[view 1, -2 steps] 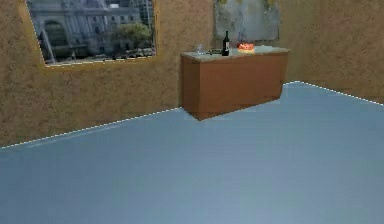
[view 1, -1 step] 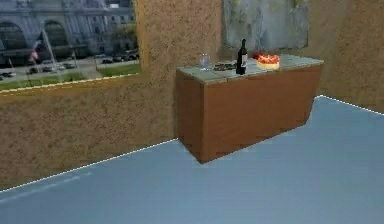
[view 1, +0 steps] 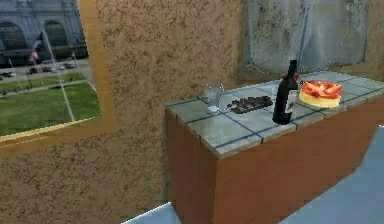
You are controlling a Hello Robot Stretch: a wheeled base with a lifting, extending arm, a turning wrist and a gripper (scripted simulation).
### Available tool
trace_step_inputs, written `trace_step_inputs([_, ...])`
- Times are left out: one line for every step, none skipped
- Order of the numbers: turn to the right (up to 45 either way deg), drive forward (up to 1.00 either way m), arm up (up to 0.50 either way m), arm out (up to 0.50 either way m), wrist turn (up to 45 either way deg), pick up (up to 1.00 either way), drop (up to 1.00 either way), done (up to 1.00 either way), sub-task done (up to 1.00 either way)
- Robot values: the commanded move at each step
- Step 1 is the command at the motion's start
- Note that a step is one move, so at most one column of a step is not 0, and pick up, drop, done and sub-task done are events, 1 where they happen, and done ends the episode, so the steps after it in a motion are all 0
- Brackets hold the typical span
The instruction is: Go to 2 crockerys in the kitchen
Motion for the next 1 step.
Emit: trace_step_inputs([-12.0, 0.00, 0.00, 0.00, 0.0, 0.00, 0.00, 0.00, 0.00])
